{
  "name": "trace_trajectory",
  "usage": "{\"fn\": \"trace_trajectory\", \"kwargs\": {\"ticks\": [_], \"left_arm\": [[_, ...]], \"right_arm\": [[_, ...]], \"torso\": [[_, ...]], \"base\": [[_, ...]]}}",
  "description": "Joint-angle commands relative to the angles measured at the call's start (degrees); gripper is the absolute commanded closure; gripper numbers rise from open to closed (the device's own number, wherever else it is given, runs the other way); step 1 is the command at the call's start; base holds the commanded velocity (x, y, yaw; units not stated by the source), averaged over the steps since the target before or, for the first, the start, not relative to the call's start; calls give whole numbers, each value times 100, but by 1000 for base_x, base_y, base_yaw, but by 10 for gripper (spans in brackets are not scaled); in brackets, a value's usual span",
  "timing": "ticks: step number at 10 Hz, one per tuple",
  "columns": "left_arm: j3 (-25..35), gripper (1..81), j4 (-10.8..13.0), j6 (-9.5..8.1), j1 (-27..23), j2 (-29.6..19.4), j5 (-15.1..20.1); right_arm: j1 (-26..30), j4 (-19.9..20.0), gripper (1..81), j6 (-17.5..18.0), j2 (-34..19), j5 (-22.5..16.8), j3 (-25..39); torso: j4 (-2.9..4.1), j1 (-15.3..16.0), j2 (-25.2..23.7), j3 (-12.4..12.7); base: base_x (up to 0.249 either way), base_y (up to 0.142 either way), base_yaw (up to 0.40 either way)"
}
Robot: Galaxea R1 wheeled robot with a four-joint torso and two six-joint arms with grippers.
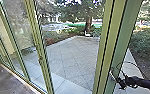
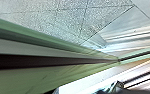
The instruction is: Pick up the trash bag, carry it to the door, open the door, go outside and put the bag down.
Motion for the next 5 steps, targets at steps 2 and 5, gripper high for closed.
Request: {"fn": "trace_trajectory", "kwargs": {"ticks": [2,5], "left_arm": [[37,811,-19,27,-29,-10,384],[37,811,16,36,-11,-9,384]], "right_arm": [[612,45,10,-31,216,274,504],[787,80,10,49,-514,1337,1313]], "torso": [[0,2,5,-5],[0,11,11,-11]], "base": [[0,0,0],[0,0,0]]}}
